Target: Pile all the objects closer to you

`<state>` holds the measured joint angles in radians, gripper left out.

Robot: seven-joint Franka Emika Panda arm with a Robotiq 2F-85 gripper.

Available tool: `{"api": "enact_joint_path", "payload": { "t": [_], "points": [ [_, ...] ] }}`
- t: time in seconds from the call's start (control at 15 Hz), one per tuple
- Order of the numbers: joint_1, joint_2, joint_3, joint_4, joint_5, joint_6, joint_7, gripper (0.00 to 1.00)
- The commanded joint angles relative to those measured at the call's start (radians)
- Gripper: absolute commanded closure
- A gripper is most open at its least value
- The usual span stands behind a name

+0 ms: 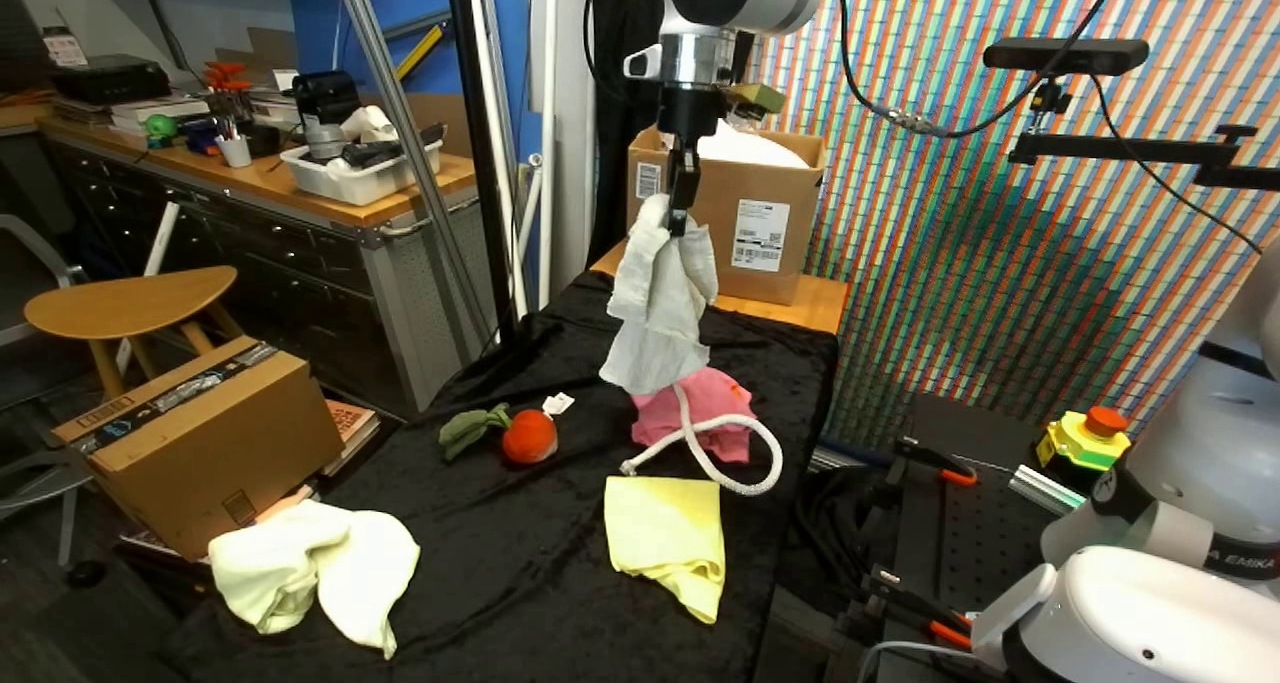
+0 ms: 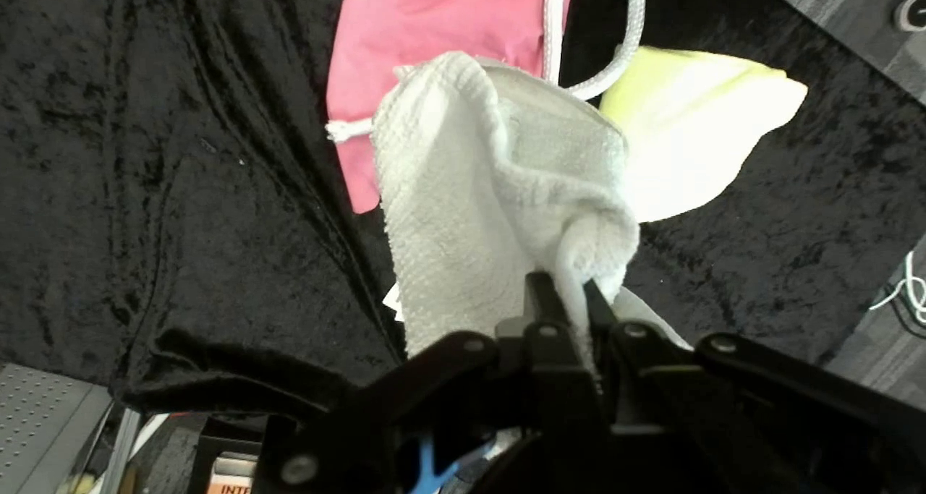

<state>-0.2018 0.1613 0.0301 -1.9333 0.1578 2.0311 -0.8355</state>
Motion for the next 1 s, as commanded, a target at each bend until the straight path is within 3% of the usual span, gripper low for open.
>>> {"api": "enact_joint_path", "payload": {
  "t": [0.0,0.13,0.2,0.27,0.4,0.8,0.93],
  "points": [
    [0.051,0.008,-0.022,-0.027,-0.015,0.053,0.051,0.93],
    [0.056,0.021,-0.023,-0.025,-0.001,0.058,0.055,0.92],
    [0.059,0.025,-0.024,-0.027,-0.003,0.066,0.063,0.66],
    [0.060,0.029,-0.025,-0.027,-0.003,0.066,0.072,0.64],
    [0.063,0.036,-0.027,-0.029,-0.013,0.074,0.094,0.52],
    [0.060,0.049,-0.034,-0.020,-0.012,0.072,0.127,0.05],
    [0.066,0.052,-0.030,-0.014,-0.018,0.076,0.130,0.00]
  ]
}}
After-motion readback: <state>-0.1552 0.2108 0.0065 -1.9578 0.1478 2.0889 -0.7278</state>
